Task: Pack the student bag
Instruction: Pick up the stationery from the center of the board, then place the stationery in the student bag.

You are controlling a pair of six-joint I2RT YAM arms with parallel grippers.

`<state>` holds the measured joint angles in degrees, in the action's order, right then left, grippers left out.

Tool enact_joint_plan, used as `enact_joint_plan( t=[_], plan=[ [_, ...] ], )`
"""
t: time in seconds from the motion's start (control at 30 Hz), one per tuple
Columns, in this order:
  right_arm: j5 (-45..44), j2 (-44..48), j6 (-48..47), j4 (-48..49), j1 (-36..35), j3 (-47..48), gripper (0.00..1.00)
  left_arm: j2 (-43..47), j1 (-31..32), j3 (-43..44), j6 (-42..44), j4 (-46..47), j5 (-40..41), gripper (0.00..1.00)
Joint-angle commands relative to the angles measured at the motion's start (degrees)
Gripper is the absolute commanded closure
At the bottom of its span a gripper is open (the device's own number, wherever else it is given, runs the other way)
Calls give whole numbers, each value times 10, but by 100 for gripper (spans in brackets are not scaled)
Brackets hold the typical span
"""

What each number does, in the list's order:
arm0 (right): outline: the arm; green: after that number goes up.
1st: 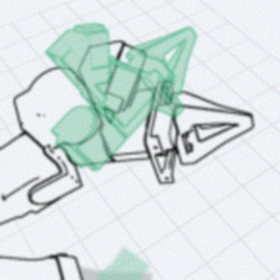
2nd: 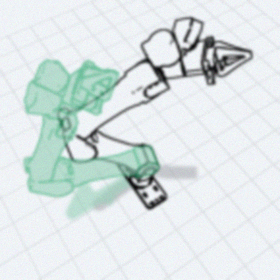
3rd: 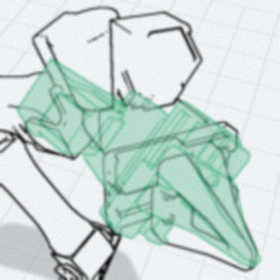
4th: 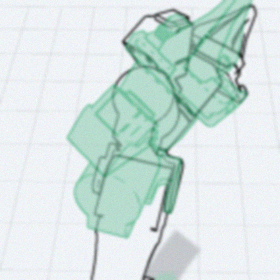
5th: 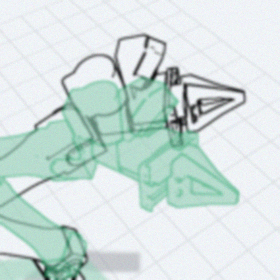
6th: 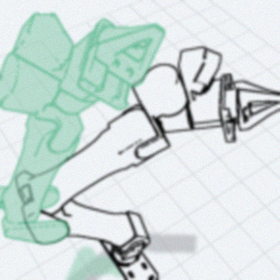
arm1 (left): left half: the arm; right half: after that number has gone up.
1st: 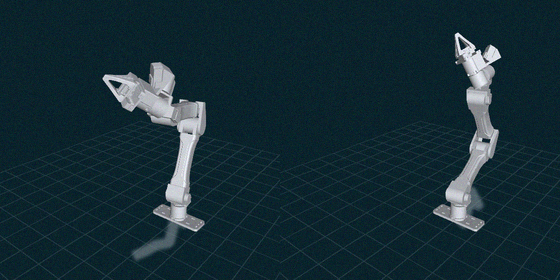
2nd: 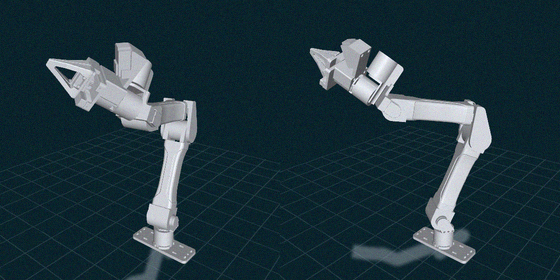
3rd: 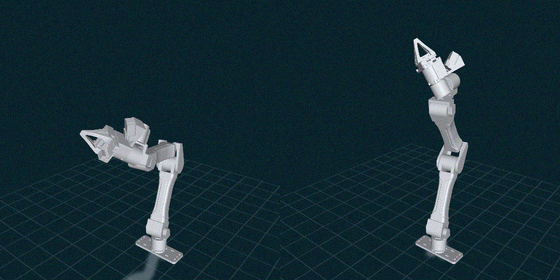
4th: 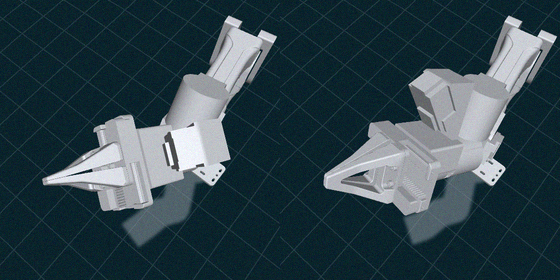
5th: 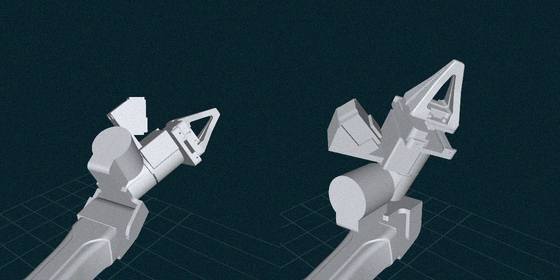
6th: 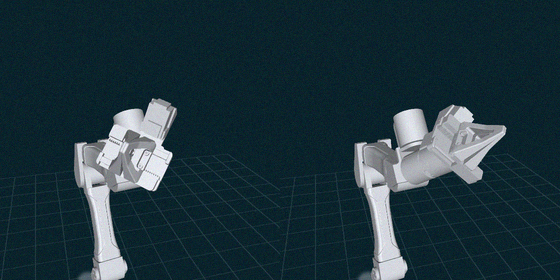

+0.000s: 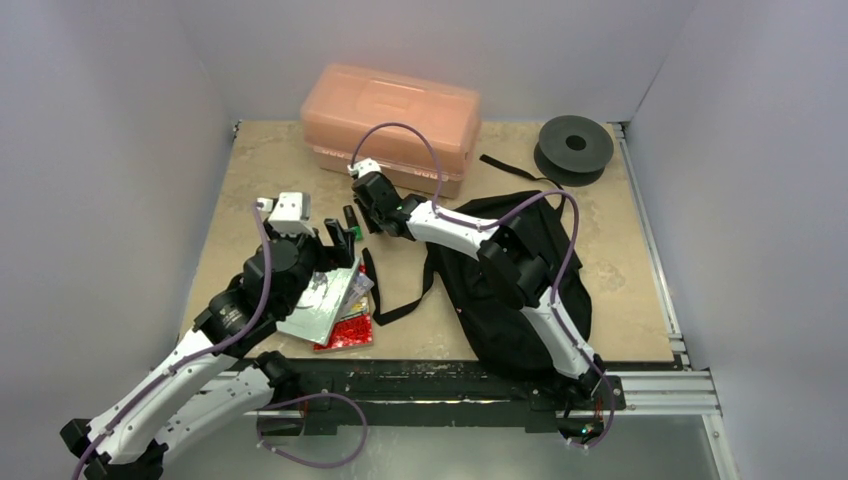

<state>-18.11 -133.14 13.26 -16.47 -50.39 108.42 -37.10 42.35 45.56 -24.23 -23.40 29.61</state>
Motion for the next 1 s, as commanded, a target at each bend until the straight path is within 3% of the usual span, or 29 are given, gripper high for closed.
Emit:
enact_joint_plan(
  t=[0.0,0.17,0.33,0.53,0.7,0.97],
  plan=[
    [-12,78,-5,13,1,-10,83,-10,0,20,-1,16,-14,17],
    [-14,269,12,80,17,-193,92,-45,-1,21,-22,23,-50,17],
    [8,499,61,117,88,-402,96,-124,-1,40,-41,47,-143,17],
    [-104,735,118,59,124,-585,99,-281,9,111,-35,81,-271,17],
    [-194,861,200,-26,143,-660,99,-417,91,199,4,98,-248,18],
    [-259,1024,248,-97,146,-665,100,-631,181,384,171,74,-131,18]
  ],
)
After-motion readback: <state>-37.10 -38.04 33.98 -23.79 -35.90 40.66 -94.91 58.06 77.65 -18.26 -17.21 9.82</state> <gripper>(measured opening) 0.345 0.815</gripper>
